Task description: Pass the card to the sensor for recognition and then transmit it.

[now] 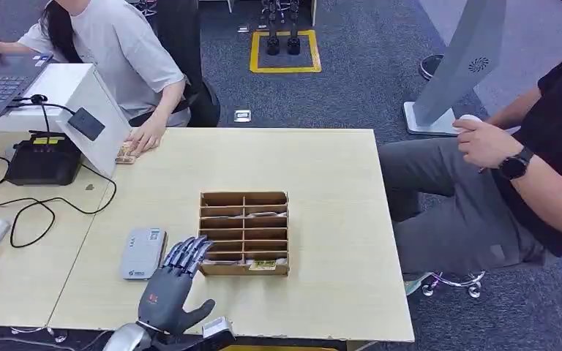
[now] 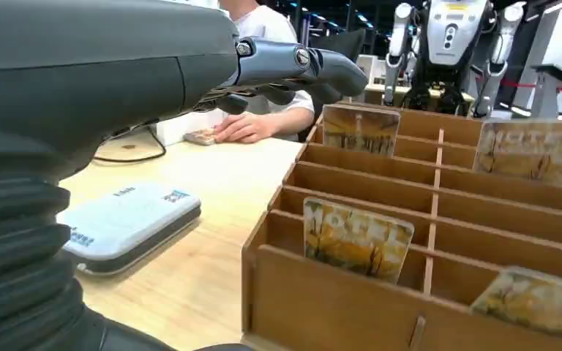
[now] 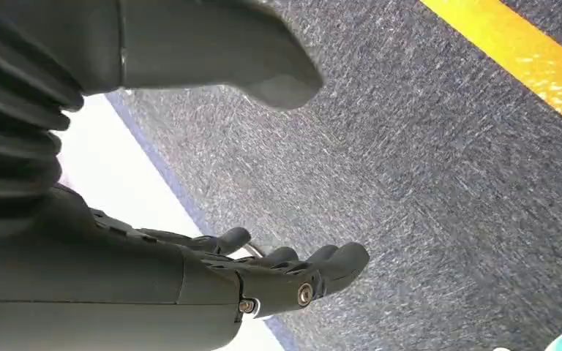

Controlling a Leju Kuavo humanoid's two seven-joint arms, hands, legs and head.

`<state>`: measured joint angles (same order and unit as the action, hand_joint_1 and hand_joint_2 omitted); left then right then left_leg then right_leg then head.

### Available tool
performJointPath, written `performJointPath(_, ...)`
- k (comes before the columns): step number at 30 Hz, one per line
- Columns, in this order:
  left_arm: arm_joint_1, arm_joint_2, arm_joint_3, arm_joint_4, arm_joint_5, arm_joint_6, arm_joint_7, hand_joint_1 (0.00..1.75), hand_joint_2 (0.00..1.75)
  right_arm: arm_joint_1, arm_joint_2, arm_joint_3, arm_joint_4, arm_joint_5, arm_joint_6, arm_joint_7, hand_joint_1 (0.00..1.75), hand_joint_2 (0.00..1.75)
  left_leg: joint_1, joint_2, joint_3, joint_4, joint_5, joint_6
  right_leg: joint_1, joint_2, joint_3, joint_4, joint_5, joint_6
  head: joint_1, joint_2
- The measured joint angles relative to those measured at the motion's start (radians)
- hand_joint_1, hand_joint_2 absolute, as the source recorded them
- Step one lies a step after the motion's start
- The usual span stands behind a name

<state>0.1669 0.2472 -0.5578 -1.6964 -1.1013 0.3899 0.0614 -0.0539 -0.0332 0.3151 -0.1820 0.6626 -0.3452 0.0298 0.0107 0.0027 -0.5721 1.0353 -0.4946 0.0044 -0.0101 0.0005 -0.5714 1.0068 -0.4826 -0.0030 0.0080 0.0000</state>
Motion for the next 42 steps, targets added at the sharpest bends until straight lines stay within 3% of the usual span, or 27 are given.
performJointPath(20,-0.042,-0.058,0.051,0.03,-0.013,-0.03,-0.04,0.0,1.75,-0.013,0.0,0.0,-0.006,0.02,0.004,0.005,0.0,0.0,0.0,0.0,0.0,0.0,0.0,0.0,0.0,0.0,0.0,0.0,0.0,0.0,0.0,0.0)
performJointPath(26,-0.042,-0.063,0.052,0.043,-0.079,-0.052,-0.031,0.0,1.75,-0.014,0.002,0.0,-0.006,0.029,0.01,0.005,0.0,0.0,0.0,0.0,0.0,0.0,0.0,0.0,0.0,0.0,0.0,0.0,0.0,0.0,0.0,0.0)
performJointPath(42,-0.048,-0.088,0.036,0.092,-0.096,-0.052,-0.02,0.0,1.75,-0.017,0.003,0.0,-0.007,0.038,0.017,0.006,0.0,0.0,0.0,0.0,0.0,0.0,0.0,0.0,0.0,0.0,0.0,0.0,0.0,0.0,0.0,0.0)
